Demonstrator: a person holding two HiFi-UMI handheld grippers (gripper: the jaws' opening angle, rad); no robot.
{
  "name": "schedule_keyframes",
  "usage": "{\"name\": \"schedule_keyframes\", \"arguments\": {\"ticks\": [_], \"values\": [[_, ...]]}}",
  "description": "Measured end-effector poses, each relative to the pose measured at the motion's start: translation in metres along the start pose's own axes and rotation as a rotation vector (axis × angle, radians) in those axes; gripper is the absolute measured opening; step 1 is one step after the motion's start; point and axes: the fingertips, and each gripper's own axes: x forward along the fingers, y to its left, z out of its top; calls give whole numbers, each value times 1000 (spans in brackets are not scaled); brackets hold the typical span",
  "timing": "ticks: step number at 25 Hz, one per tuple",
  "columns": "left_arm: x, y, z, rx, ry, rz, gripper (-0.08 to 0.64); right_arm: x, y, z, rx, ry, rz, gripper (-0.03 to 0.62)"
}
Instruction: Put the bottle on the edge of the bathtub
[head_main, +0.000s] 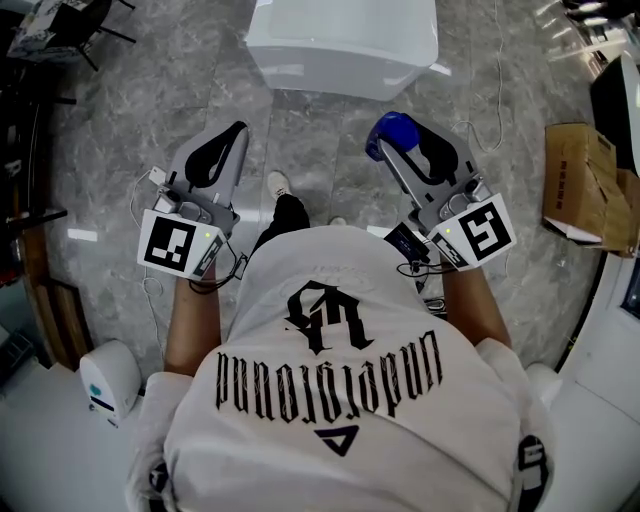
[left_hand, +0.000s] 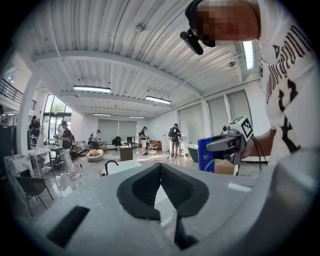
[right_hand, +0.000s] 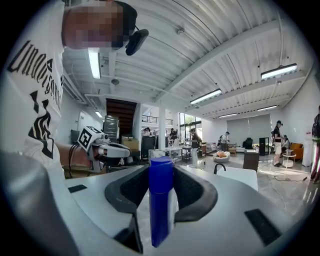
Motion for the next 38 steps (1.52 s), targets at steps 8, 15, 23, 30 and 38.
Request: {"name": "schedule_keyframes", "arguments": {"ticks": [8,15,23,30,38], "values": [[-2,85,5,3,-21,-22,15,80,-2,25,-22,2,-22,153],[-22,154,7,10,-51,-31,15,148,2,44,-39,-8,-55,153],[-56,221,-5,-13,-69,-20,15,221,26,64,-68,-1,-49,153],[-64,228,-5,-20,-79,8,15,242,33,68,-72,-1,-8,153],[-64,244,-13,-25,-56,43,15,271,29,68,-81,-13,38,153]]}}
